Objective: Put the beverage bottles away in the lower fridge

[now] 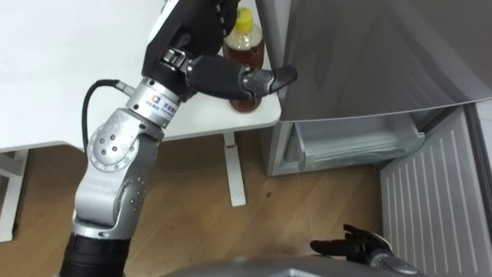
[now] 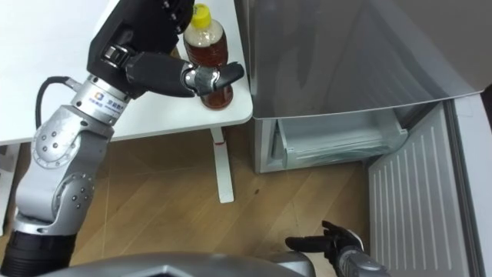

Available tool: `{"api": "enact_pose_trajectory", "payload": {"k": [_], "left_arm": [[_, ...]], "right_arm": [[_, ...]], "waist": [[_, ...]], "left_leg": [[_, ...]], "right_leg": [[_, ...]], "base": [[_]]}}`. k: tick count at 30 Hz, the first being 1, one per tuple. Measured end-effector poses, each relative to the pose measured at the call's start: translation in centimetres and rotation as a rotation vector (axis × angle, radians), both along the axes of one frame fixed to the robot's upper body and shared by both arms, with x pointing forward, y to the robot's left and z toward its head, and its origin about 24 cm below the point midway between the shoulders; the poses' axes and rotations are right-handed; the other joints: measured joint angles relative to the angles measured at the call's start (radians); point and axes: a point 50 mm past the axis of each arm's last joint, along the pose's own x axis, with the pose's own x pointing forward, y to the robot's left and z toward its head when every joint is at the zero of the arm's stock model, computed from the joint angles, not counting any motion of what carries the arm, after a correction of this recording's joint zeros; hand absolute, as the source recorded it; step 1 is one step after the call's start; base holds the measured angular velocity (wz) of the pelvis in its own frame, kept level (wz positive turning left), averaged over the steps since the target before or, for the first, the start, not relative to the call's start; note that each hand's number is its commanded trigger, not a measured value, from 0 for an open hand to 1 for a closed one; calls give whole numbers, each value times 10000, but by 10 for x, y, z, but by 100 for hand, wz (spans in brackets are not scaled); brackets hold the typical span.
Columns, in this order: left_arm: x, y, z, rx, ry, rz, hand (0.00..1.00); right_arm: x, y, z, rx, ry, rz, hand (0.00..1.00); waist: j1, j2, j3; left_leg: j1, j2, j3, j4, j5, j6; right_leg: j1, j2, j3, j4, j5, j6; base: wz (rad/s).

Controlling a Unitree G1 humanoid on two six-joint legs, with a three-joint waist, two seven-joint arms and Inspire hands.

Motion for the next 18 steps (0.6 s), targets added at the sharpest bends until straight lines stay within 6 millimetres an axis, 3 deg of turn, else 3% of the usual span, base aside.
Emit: {"api": "enact_pose_trajectory", "payload": {"k": [7, 18], "left_arm": [[0, 2, 0, 155, 9, 9, 0], [0, 3, -1, 201, 46, 85, 0]], "right_arm": [[0, 2, -1, 39, 15, -5, 0], [0, 2, -1, -21, -4, -31, 0]], "waist": [[1, -177, 24], [7, -116, -35]], "left_leg": [[5, 0, 1, 2, 0, 0], [-6, 2, 10, 2, 0, 0]], "right_leg": [[-39, 0, 0, -13, 0, 0], [-3, 2, 1, -5, 1, -2]], "base": [[0], [0]]}}
